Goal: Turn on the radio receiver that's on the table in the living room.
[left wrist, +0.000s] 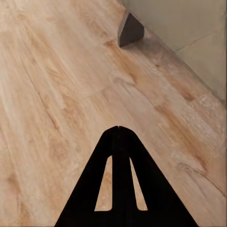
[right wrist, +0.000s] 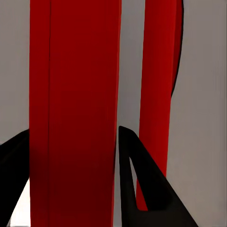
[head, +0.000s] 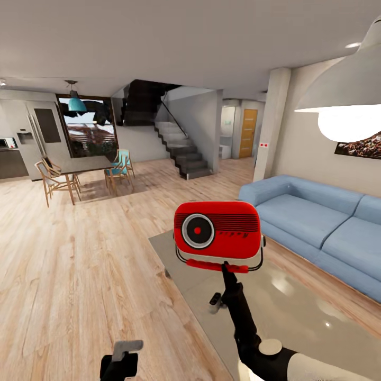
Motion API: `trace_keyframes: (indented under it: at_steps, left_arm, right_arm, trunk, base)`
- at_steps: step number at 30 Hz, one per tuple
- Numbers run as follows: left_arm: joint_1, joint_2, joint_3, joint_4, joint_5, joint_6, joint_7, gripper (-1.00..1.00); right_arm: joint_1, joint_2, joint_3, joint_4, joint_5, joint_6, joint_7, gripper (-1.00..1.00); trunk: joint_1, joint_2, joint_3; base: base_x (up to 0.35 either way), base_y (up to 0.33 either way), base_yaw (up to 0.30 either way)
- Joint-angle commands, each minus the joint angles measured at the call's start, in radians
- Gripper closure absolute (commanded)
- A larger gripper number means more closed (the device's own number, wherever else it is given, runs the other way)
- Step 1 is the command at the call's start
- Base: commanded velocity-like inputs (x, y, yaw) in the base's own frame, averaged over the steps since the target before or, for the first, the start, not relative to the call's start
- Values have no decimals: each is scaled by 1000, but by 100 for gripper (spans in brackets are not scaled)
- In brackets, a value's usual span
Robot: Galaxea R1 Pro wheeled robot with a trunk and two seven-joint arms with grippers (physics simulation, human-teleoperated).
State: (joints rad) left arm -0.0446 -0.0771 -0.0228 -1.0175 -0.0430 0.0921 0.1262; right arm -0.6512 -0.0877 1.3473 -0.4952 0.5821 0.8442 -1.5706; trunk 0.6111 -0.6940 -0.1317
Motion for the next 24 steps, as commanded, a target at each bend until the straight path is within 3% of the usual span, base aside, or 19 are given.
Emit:
trace_keyframes:
  at_steps: [1,4,6,9,13,16,22,24]
  left_arm:
    - [0,-2,0,-21,1,7,0,100]
    - [0,-6,-5,-98,3,48,-2,100]
    - [0,-7,-33,-151,3,87,-3,100]
    - [0,-5,-130,-269,3,200,-2,100]
    - [0,-8,-186,-409,4,318,-2,100]
    - [0,-8,-225,-489,4,372,-2,100]
    - [0,-10,-345,-532,4,429,3,100]
    - [0,-16,-363,-534,3,431,3,100]
  right_arm:
    - [0,-3,-3,0,6,-1,0,100]
    - [0,-6,-5,0,10,-1,0,100]
    - [0,-7,-6,0,11,-1,0,100]
    - [0,-8,-6,0,11,-1,0,100]
    - [0,-9,-7,0,11,-1,0,100]
    - [0,-9,-7,0,12,-1,0,100]
    - [0,-9,-7,13,12,-1,0,100]
    - [0,-9,-7,21,12,-1,0,100]
  trunk:
    - [0,0,0]
    - [0,0,0]
    - [0,0,0]
    - [0,0,0]
    - [0,0,0]
    - [0,0,0]
    - [0,0,0]
    - [0,0,0]
  base:
    - [0,0,0]
    - [0,0,0]
    - [0,0,0]
    - [0,0,0]
    - [0,0,0]
    - [0,0,0]
    - [0,0,0]
    - [0,0,0]
